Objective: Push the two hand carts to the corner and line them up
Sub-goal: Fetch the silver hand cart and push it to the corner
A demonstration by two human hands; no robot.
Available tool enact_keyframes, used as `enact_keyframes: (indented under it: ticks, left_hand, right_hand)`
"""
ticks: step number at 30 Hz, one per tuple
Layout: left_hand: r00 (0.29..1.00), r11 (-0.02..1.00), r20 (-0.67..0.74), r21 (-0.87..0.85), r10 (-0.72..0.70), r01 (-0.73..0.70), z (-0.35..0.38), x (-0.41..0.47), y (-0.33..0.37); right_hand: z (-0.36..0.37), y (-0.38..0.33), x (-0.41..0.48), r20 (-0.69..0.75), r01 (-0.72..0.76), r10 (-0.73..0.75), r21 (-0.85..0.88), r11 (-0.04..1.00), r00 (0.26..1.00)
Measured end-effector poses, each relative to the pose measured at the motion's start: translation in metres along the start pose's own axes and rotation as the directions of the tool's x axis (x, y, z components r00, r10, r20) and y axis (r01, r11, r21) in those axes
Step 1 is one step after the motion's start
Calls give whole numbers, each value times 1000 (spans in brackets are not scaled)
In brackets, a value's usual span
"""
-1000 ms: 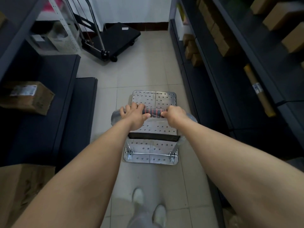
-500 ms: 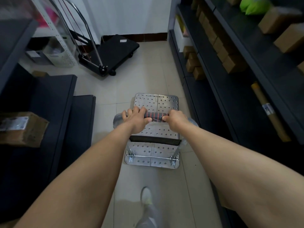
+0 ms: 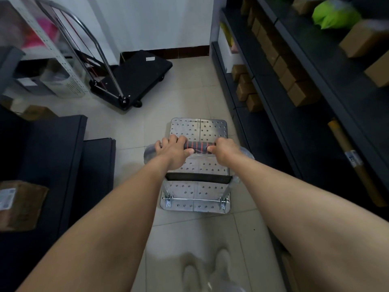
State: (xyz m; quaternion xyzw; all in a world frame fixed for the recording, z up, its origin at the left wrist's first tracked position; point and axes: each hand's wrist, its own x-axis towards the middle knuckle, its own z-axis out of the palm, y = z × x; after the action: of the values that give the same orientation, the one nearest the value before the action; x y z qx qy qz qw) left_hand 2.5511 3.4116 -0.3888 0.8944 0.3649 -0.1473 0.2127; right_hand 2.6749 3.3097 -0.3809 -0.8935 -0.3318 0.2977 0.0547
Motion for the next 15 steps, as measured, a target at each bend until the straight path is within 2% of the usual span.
enact_keyframes:
  ticks: [15]
  left_hand:
    - [998,998,-18,-22,-54,53,-44,98,27]
  right_hand:
    - [-66,3,105,46,92,-90,-43,995,995]
